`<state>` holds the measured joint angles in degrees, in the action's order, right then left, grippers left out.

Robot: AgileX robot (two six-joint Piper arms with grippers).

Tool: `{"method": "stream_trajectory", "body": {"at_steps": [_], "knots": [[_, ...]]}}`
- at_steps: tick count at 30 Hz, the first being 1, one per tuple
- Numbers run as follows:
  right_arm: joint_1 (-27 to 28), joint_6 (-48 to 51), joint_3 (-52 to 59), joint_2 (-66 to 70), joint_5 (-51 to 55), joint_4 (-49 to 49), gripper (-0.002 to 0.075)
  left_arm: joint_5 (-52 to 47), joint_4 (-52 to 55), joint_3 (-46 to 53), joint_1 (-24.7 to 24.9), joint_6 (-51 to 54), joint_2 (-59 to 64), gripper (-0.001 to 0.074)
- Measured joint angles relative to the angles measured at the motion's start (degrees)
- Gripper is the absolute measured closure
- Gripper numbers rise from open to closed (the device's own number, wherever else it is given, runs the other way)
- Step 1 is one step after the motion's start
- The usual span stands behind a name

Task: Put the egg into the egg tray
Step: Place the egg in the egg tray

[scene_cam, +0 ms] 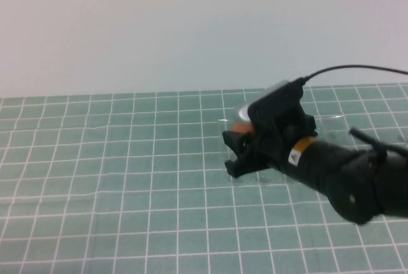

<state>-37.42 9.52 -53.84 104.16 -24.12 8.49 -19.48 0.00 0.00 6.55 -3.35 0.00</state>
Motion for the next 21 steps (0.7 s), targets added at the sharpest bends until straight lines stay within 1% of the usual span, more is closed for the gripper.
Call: {"method": "stream_trajectory", "body": {"at_steps": [5, 9, 21], "knots": [[-0.49, 0.77, 7.62, 0.08, -12.97, -7.01, 0.037, 0.0, 0.0, 0.0, 0.0, 0.0, 0.0, 0.0736], [-0.49, 3.64, 10.57, 0.97, -22.62, -9.11, 0.037, 0.0, 0.0, 0.0, 0.0, 0.0, 0.0, 0.0736], [-0.57, 7.33, 11.07, 12.53, -38.57, -9.8, 0.037, 0.0, 0.0, 0.0, 0.0, 0.0, 0.0, 0.0736]]}}
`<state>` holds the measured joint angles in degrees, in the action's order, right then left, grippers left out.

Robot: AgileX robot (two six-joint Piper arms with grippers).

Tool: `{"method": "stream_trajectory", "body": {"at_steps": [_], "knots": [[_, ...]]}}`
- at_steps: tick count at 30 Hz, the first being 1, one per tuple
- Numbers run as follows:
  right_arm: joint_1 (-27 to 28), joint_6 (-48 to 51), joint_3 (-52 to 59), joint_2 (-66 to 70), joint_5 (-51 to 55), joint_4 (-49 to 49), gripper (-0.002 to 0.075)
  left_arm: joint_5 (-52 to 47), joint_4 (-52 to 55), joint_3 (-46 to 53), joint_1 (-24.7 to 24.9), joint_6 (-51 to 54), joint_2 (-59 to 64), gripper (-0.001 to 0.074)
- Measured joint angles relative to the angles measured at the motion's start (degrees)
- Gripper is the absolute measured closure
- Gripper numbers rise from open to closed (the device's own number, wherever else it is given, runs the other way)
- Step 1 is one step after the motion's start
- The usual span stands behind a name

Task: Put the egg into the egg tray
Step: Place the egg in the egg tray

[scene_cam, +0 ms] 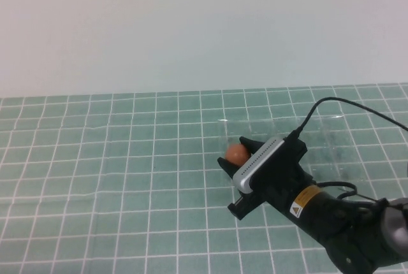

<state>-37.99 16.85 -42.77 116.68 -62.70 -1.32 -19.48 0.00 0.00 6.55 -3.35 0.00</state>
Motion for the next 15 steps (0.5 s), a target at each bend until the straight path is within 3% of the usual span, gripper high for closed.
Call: {"method": "stream_trajectory", "body": {"at_steps": [15], "knots": [[0.0, 0.28, -0.34, 6.37, -2.11, 2.77, 0.037, 0.0, 0.0, 0.0, 0.0, 0.0, 0.0, 0.0736]]}}
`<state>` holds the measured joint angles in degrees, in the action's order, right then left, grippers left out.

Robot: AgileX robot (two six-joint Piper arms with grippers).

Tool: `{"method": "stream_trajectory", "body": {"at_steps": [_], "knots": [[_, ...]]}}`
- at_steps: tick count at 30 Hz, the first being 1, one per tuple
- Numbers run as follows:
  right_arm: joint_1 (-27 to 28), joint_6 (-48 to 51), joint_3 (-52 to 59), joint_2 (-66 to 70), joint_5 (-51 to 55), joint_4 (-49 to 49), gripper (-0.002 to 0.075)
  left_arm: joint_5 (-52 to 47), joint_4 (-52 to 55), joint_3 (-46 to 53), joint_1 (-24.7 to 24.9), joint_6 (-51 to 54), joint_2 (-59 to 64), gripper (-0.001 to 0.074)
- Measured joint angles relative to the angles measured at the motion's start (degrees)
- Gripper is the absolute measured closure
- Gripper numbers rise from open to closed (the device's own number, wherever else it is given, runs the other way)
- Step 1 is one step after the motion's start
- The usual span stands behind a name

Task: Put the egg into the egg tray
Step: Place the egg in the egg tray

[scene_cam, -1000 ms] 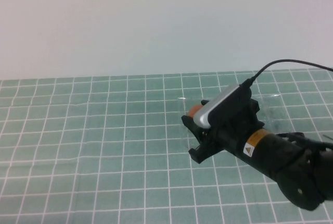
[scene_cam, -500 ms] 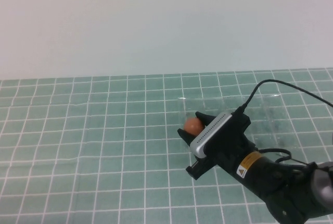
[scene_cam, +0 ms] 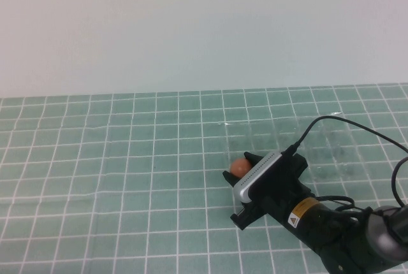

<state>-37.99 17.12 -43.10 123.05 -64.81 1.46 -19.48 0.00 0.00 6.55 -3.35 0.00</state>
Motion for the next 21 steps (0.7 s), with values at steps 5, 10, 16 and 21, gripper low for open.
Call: {"method": "stream_trajectory", "body": {"at_steps": [5, 10, 16, 21], "knots": [[0.0, 0.21, -0.02, 0.24, -0.11, 1.58, 0.037, 0.0, 0.0, 0.0, 0.0, 0.0, 0.0, 0.0736], [0.0, 0.21, -0.11, 0.38, -0.44, 2.2, 0.0356, 0.0, 0.0, 0.0, 0.0, 0.0, 0.0, 0.0736], [0.0, 0.21, -0.11, 0.38, -0.44, 2.72, 0.0287, 0.0, 0.0, 0.0, 0.0, 0.0, 0.0, 0.0736], [0.0, 0.21, -0.11, 0.38, -0.44, 3.03, 0.0263, 0.0, 0.0, 0.0, 0.0, 0.0, 0.0, 0.0736]]}}
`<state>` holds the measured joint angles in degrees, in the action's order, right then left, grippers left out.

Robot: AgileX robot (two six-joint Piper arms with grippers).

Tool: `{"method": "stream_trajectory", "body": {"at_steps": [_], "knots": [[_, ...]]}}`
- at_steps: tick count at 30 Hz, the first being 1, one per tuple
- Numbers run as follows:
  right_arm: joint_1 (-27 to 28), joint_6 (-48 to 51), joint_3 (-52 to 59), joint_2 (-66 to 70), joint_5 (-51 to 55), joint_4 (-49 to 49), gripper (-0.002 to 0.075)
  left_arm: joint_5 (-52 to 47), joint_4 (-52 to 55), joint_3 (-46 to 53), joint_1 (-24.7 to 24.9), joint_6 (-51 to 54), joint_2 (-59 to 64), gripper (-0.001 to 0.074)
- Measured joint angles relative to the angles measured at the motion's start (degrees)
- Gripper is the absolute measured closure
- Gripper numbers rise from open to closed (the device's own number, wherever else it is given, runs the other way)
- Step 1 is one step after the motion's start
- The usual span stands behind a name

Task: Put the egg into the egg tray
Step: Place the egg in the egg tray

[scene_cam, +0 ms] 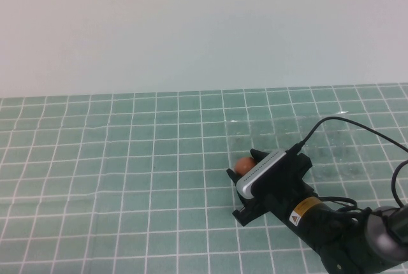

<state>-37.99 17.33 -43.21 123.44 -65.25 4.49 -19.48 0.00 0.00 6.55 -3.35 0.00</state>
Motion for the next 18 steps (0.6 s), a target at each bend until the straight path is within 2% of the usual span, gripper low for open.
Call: {"method": "stream_trajectory", "body": {"at_steps": [7, 12, 15, 18], "knots": [[0.0, 0.62, 0.11, -0.76, 0.17, 2.45, 0.0254, 0.0, 0.0, 0.0, 0.0, 0.0, 0.0, 0.0736], [-1.26, 1.65, 0.11, -10.05, 6.13, 4.63, 0.0259, 0.0, 0.0, 0.0, 0.0, 0.0, 0.0, 0.0736], [-1.86, 2.08, 0.11, -18.39, 17.01, 5.35, 0.0316, 0.0, 0.0, 0.0, 0.0, 0.0, 0.0, 0.0736], [-1.89, 2.87, 0.11, -26.94, 29.32, 6.68, 0.0456, 0.0, 0.0, 0.0, 0.0, 0.0, 0.0, 0.0736]]}}
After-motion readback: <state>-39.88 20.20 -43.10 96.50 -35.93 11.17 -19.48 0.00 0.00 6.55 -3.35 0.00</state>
